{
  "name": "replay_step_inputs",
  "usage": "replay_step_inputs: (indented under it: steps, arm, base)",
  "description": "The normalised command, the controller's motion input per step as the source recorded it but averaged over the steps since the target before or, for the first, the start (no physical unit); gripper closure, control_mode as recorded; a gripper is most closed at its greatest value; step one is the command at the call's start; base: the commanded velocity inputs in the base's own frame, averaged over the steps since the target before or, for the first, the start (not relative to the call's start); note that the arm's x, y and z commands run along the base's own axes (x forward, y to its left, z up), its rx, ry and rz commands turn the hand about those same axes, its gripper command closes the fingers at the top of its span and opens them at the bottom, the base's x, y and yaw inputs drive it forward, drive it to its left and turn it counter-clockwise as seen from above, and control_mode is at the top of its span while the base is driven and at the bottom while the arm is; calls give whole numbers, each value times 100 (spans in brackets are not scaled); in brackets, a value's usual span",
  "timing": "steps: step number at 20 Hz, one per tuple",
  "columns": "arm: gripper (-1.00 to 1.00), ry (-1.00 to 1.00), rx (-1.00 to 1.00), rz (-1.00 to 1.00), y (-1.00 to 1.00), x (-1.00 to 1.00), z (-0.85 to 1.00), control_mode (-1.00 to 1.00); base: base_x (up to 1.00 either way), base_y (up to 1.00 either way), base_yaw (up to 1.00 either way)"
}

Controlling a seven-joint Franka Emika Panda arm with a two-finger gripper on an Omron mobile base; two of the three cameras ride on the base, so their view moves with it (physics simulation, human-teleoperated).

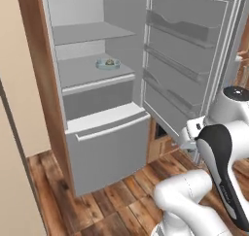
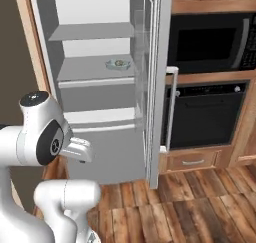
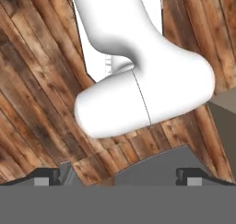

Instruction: Place two dumplings into each of the tupperware containers and then place the containers in the fridge.

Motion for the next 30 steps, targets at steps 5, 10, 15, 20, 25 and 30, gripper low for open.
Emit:
replay_step_inputs:
  steps: [5, 10, 15, 20, 25, 30]
  arm:
    - [-100, 0, 0, 0, 0, 0, 0, 100]
    - [-100, 0, 0, 0, 0, 0, 0, 100]
    - [-100, 0, 0, 0, 0, 0, 0, 100]
    - [-100, 0, 0, 0, 0, 0, 0, 100]
    - [-100, 0, 0, 0, 0, 0, 0, 100]
    - [-100, 0, 0, 0, 0, 0, 0, 100]
  base:
    - [-56, -20, -42]
    - [-47, -34, -43]
    - [-23, -63, -46]
    - [-9, -76, -43]
    - [-6, -58, -39]
    - [0, -51, -43]
